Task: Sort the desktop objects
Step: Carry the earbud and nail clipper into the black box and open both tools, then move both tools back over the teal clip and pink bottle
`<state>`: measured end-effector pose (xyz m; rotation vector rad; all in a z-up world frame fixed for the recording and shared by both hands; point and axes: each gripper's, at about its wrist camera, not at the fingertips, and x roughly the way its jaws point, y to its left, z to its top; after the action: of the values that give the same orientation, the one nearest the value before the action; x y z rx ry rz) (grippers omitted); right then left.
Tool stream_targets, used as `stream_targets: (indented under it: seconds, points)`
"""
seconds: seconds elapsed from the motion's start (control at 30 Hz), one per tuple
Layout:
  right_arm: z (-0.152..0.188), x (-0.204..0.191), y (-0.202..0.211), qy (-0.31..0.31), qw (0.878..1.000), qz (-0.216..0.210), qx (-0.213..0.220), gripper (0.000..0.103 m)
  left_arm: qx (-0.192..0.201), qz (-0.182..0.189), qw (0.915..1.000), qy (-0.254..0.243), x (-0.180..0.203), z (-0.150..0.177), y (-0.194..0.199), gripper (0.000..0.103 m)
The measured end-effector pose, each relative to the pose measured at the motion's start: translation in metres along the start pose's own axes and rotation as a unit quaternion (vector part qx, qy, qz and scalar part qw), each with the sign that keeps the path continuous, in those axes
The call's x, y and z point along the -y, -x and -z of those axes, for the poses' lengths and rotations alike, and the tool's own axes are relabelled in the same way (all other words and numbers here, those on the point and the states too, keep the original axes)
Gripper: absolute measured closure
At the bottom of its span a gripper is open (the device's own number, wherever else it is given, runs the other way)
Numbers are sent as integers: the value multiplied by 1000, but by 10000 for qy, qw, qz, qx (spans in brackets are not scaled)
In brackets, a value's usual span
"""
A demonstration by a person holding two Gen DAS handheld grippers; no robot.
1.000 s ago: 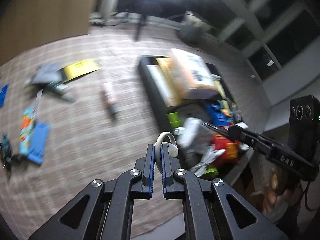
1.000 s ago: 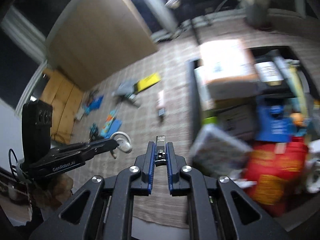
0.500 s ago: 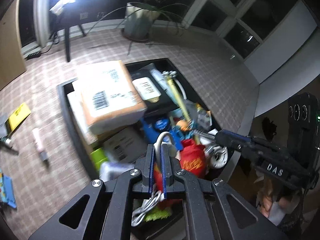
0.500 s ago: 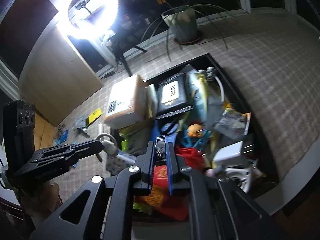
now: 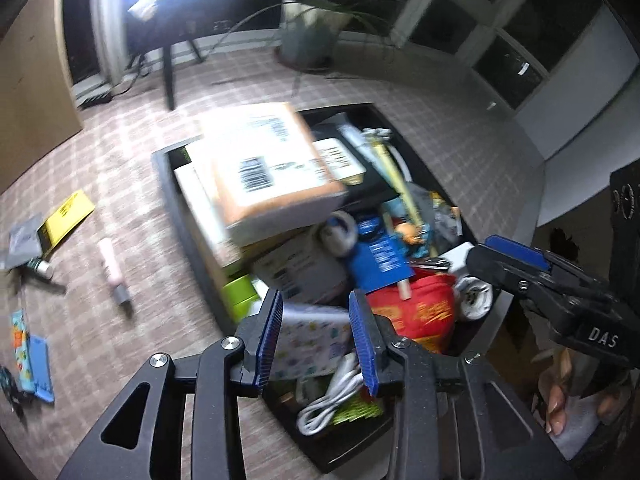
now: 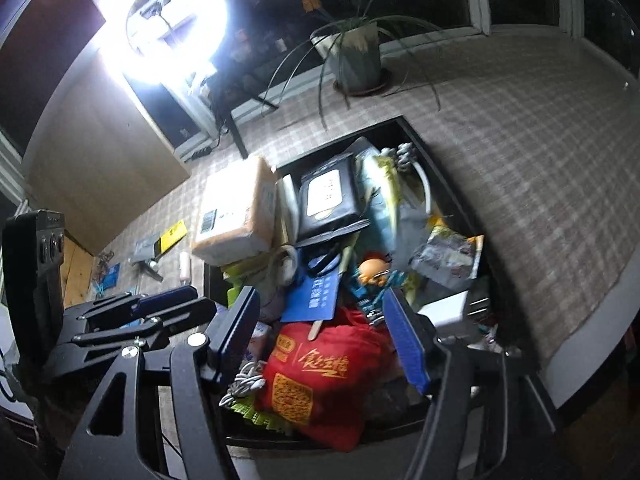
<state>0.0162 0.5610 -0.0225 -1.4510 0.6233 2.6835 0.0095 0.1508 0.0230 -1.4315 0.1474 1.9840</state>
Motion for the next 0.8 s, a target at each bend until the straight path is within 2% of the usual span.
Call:
stream_targets:
  seconds: [0.3,0.5,0.73,0.8]
  points:
    - [5,-62,-22,590,9980,-147,-181,40,97,-447,9964,711,-89,29,32,70]
    - [13,-111,-44,860,9947,-394,-409,40,223,-856,9879,1270,-160,58,61,70]
    - [19,-169,-67,1193,9891,-609,-609,40,298,-1418,9715,1879,-245,96,92,70]
    - [20,-187,-77,1299,9869,-646,-698,40,285,-1453,9681,2020,-263,105,98,70]
